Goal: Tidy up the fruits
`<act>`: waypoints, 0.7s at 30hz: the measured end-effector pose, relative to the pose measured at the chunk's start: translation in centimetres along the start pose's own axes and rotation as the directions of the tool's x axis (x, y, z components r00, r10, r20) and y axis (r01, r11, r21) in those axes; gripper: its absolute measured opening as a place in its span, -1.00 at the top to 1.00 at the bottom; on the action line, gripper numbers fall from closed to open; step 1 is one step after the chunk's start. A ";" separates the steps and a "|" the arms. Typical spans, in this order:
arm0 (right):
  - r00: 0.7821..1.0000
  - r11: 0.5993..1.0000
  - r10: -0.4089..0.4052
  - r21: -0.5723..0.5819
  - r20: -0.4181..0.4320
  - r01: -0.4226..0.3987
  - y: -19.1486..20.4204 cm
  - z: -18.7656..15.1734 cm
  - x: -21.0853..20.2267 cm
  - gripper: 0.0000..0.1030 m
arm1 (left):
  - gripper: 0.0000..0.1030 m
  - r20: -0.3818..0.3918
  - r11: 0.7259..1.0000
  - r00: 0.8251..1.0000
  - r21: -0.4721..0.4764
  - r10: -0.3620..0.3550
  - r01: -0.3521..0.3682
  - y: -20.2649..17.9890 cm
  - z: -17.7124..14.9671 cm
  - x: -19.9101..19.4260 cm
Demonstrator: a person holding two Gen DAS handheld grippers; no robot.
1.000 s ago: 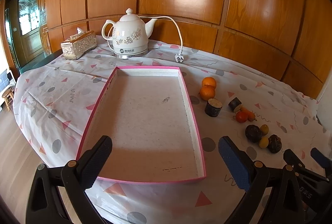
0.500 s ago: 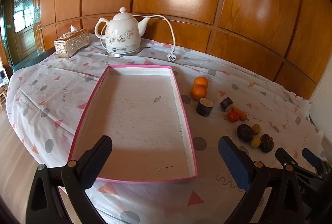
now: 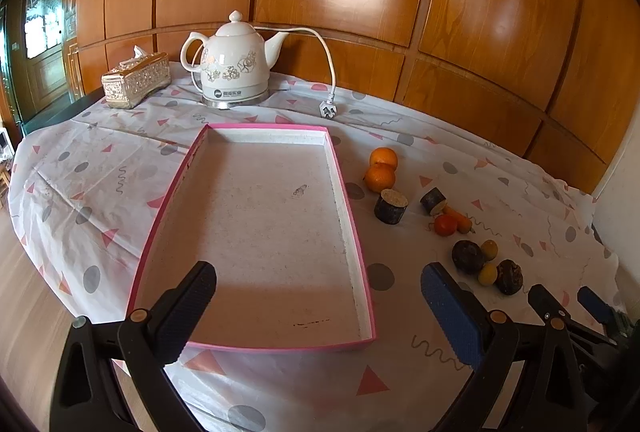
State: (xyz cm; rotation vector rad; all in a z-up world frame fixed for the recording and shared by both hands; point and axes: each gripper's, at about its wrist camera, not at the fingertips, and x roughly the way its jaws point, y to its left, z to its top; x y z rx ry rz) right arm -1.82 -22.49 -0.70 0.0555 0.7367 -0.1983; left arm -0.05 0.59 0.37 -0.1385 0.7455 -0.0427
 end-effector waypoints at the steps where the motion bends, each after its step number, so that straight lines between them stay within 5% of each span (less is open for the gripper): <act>1: 1.000 1.000 0.001 0.006 -0.001 -0.001 -0.2 0.0 0.1 -0.96 | -0.99 -0.003 1.000 1.000 0.003 0.003 -0.003 -0.1 0.0 0.0; 21: 0.999 0.999 -0.019 0.040 -0.034 0.021 -1.7 -0.5 1.1 -0.96 | -0.99 0.016 0.994 1.000 0.106 0.026 -0.028 -1.3 0.3 0.0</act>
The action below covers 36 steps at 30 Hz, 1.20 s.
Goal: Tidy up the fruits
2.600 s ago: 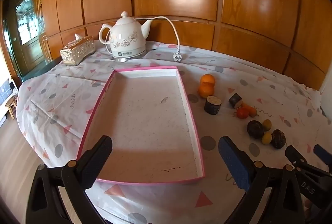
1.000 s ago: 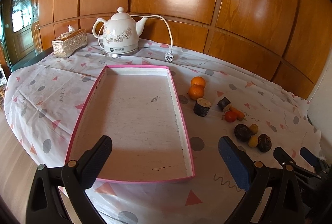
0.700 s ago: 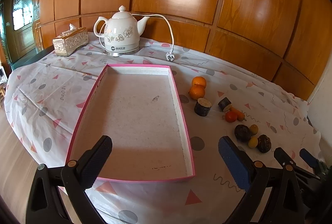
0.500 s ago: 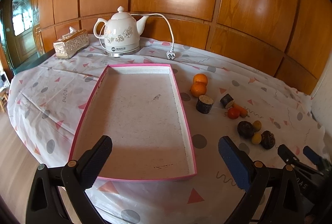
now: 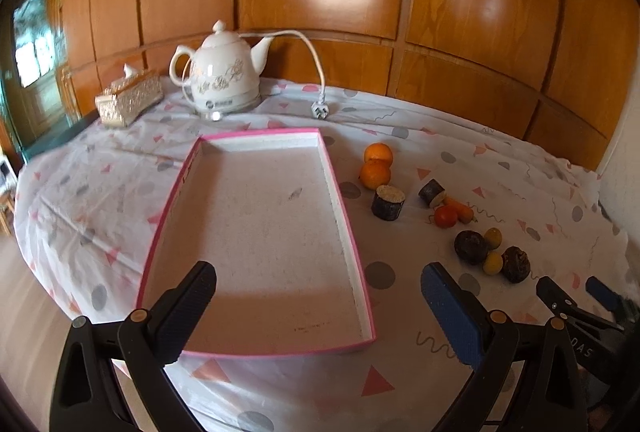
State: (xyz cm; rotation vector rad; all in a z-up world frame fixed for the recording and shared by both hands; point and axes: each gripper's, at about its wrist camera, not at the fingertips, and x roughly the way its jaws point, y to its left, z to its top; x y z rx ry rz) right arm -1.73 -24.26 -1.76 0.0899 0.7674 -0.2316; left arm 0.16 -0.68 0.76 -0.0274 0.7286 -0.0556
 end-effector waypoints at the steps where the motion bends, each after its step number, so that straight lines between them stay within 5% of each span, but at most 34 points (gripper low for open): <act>1: 1.000 1.000 -0.003 0.004 -0.002 0.003 -0.2 0.0 0.1 -0.96 | -0.99 0.006 1.000 1.000 0.017 0.003 -0.003 -0.3 0.1 -0.1; 23: 0.995 0.994 -0.070 0.075 -0.073 0.075 -4.7 -1.2 2.2 -0.96 | -0.99 -0.101 0.985 0.987 0.103 -0.126 0.136 -2.1 1.3 2.0; 32: 0.986 0.981 -0.136 0.126 -0.094 0.147 -8.1 -1.6 3.5 -0.96 | -0.98 -0.079 0.979 0.986 0.128 -0.149 0.158 -0.8 6.6 3.8; 36: 0.985 0.980 -0.140 0.130 -0.096 0.152 -8.5 -1.7 3.8 -0.96 | -0.80 -0.092 0.968 0.982 0.177 -0.165 0.179 -1.6 9.0 5.8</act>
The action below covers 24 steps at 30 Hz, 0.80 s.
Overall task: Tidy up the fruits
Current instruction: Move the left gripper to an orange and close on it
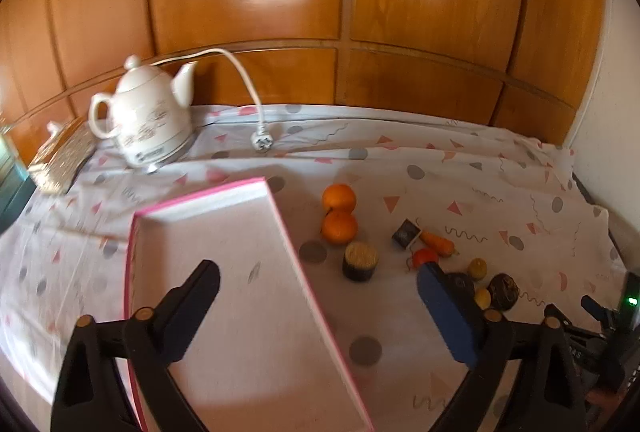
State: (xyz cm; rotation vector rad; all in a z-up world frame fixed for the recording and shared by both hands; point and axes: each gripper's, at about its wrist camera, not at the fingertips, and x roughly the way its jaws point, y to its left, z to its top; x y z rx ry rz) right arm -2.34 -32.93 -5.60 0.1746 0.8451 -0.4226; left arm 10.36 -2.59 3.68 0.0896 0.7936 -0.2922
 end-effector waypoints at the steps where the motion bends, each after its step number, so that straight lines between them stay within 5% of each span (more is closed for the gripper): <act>1: 1.000 1.000 0.001 -0.002 0.003 -0.001 0.0 0.0 0.0 -0.96 | -0.76 -0.010 1.000 1.000 0.016 -0.014 0.015 -0.2 0.7 0.8; 6: 1.000 1.000 0.001 -0.014 0.015 -0.001 -0.1 -0.1 0.4 -0.96 | -0.57 -0.083 0.997 0.995 0.043 -0.062 0.066 -1.3 3.5 5.0; 13: 1.000 1.000 0.011 -0.008 -0.010 -0.011 -0.7 -0.7 1.5 -0.96 | -0.39 -0.208 0.998 0.978 0.053 -0.024 0.036 -2.6 5.9 12.8; 19: 1.000 1.000 0.025 -0.011 -0.007 -0.025 -0.9 -1.0 2.0 -0.96 | 0.12 -0.318 1.000 0.948 0.011 -0.002 0.006 -2.0 6.0 18.5; 24: 0.999 0.999 0.032 -0.008 0.001 -0.032 -0.9 -1.0 2.1 -0.98 | 0.27 -0.304 0.999 0.952 -0.021 -0.040 0.035 -2.2 5.9 18.8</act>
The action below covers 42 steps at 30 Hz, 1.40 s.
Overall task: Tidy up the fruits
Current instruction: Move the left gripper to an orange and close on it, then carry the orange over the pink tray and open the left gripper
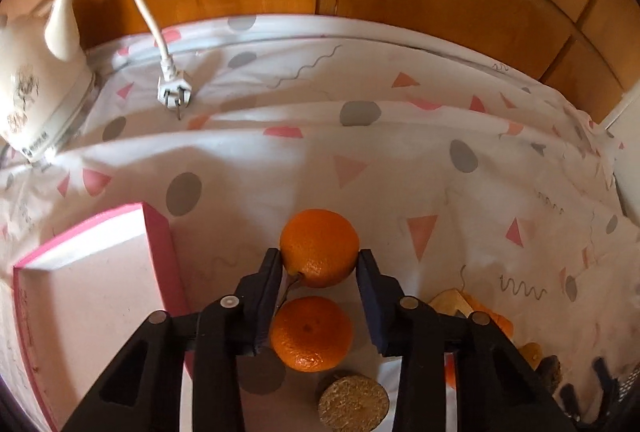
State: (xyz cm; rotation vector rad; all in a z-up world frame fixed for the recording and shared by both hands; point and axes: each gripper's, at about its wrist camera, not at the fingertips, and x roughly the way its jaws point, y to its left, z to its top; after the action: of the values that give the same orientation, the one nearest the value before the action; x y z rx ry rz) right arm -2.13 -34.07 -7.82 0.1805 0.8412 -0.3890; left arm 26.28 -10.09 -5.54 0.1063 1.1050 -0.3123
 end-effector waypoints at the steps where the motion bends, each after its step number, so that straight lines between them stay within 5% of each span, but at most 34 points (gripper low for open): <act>1: 1.000 1.000 0.001 0.001 0.001 -0.001 0.0 0.0 0.0 -0.99 | 0.28 0.010 1.000 1.000 -0.003 -0.008 0.009 0.0 -0.1 -0.3; 14: 1.000 1.000 0.001 0.002 0.019 -0.001 0.1 -0.1 0.1 -1.00 | 0.28 0.185 0.983 0.980 -0.154 -0.070 0.100 4.3 -5.6 -9.4; 28: 1.000 1.000 -0.004 0.003 0.024 0.004 0.1 -0.2 0.0 -1.00 | 0.26 0.125 0.949 0.978 -0.290 0.166 -0.124 14.0 -10.1 -8.7; 33: 1.000 1.000 -0.006 0.001 0.025 0.006 0.1 -0.2 0.0 -1.00 | 0.07 0.137 0.932 0.971 -0.334 0.196 -0.141 14.4 -11.0 -8.6; 42: 1.000 1.000 -0.008 0.000 0.025 0.008 0.2 -0.1 0.0 -1.00 | 0.05 0.205 0.926 0.953 -0.350 0.223 -0.142 11.6 -13.7 -11.3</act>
State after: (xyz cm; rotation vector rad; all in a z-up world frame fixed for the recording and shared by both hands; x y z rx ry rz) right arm -2.11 -33.85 -7.90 0.1721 0.8178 -0.3981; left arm 13.31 6.40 -2.43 -0.1260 0.8829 0.0341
